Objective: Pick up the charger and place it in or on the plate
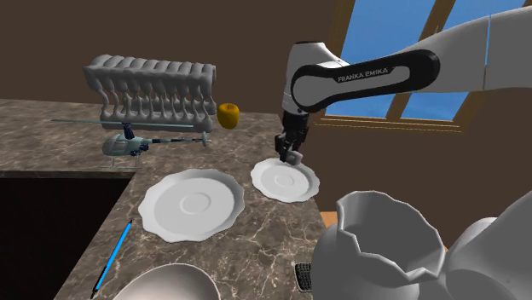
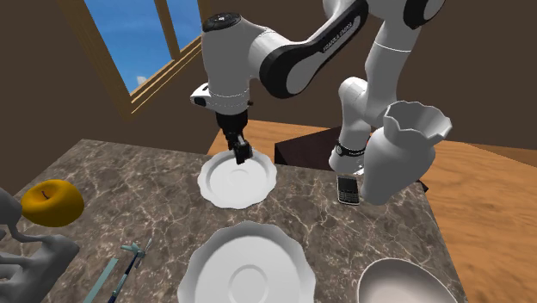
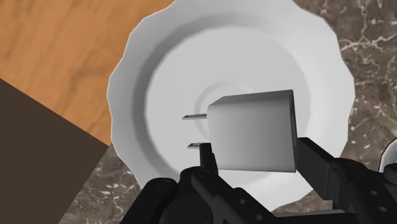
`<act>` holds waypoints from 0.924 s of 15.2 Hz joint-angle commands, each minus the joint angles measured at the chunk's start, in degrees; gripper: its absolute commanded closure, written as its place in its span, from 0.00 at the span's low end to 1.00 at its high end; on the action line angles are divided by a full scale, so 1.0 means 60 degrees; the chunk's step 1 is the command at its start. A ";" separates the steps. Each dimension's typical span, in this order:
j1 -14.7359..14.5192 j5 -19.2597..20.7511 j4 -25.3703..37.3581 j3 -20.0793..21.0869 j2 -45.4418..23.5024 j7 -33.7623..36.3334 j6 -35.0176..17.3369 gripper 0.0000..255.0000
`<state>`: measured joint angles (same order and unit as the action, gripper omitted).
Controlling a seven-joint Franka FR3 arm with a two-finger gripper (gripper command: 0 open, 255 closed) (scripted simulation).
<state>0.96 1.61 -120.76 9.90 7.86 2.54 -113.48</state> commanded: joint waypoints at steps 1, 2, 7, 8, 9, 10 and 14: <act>0.0050 0.0063 0.0189 -0.0044 -0.0281 -0.0067 -0.0095 1.00; 0.0050 0.0070 0.0091 -0.0042 -0.0311 -0.0058 -0.0223 1.00; 0.0050 0.0117 -0.0353 -0.0032 -0.0504 -0.0001 -0.0856 1.00; 0.0050 0.0129 -0.0436 -0.0029 -0.0548 0.0011 -0.0982 1.00; 0.0050 0.0140 -0.0517 -0.0027 -0.0595 0.0024 -0.1109 1.00; 0.0050 0.0153 -0.0597 -0.0025 -0.0643 0.0038 -0.1236 1.00; 0.0051 0.0219 -0.0929 -0.0017 -0.0888 0.0105 -0.1807 1.00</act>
<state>1.28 2.84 -125.42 9.77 2.78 3.04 -123.13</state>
